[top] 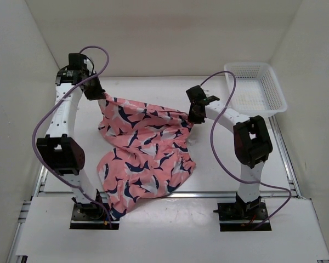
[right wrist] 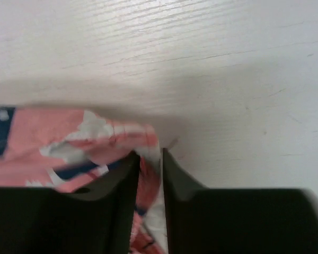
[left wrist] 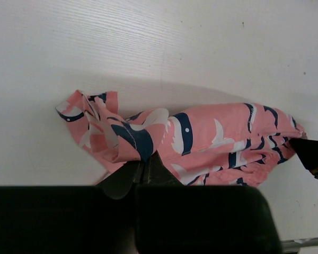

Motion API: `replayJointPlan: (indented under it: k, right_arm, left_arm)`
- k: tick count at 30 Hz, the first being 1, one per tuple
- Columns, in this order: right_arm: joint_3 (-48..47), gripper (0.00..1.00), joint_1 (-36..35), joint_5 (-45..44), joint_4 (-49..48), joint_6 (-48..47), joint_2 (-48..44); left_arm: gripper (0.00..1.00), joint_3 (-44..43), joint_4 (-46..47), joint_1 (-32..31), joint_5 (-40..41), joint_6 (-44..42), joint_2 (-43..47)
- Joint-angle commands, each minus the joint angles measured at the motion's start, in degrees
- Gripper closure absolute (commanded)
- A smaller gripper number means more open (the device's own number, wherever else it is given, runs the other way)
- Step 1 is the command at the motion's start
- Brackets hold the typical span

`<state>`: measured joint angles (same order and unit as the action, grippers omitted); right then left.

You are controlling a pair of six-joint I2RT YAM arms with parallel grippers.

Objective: Fold and stack the shorts
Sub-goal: Fold the shorts

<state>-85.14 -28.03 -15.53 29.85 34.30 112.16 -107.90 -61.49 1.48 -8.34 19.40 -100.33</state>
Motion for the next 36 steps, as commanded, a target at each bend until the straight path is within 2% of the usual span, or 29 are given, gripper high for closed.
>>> replayJointPlan:
  k: [1, 3, 4, 7, 10, 11, 13, 14, 18, 24, 29, 36]
  right_arm:
    - [-2.48, 0.67, -0.36, -3.28, 2.76, -2.14, -1.32]
    - [-2.48, 0.52, 0.17, -3.28, 3.37, -2.14, -3.86]
    - [-2.48, 0.49, 0.17, -2.15, 3.38, -1.18, -4.57]
    - [-2.48, 0.52, 1.39, 2.24, 3.90, 1.37, -6.68]
    - [-3.35, 0.63, 1.40, 10.50, 3.90, 2.61, -5.38]
    - [-3.88, 0.70, 1.40, 11.13, 3.90, 3.13, -4.76]
    - [-5.55, 0.70, 0.53, 8.78, 3.90, 0.69, -2.65]
    - [-7.13, 0.65, -0.17, 4.93, 3.90, -2.72, -0.73]
    - [-11.35, 0.52, 0.35, 1.73, 6.45, -11.61, 4.37]
    - [-12.06, 0.52, 3.68, 13.48, 5.05, -21.63, 7.89]
    - [-12.59, 0.52, 3.69, 12.98, 2.94, -22.97, 9.91]
    - [-15.05, 0.55, 3.69, 19.04, -1.19, -24.81, 12.47]
  left_arm:
    - [0.90, -4.42, 2.09, -2.16, -0.19, -1.73, -2.23]
    - [0.90, -5.92, 1.55, -2.87, -0.19, -1.73, -3.37]
    - [0.90, -5.92, 1.55, -2.88, -0.19, -1.73, -3.38]
    - [0.90, -5.31, 2.17, -3.93, -0.71, -1.73, -3.38]
    - [0.90, -3.64, 2.70, -3.94, -0.71, -1.21, -3.38]
    - [0.90, -3.64, 3.22, -3.94, -0.71, -1.20, -2.85]
    - [0.90, -3.11, 3.22, -3.94, -0.71, -1.20, -2.85]
    - [0.90, -3.11, 3.22, -3.94, -0.71, -1.20, -2.85]
    - [0.90, -3.11, 3.22, -3.94, -0.71, -1.20, -2.32]
    - [0.90, -4.78, 2.70, -3.94, -0.10, -1.73, -2.93]
    - [0.90, -5.83, 2.08, -3.94, 0.43, -1.73, -3.46]
    - [0.90, -6.36, 2.08, -3.94, 0.43, -1.73, -3.99]
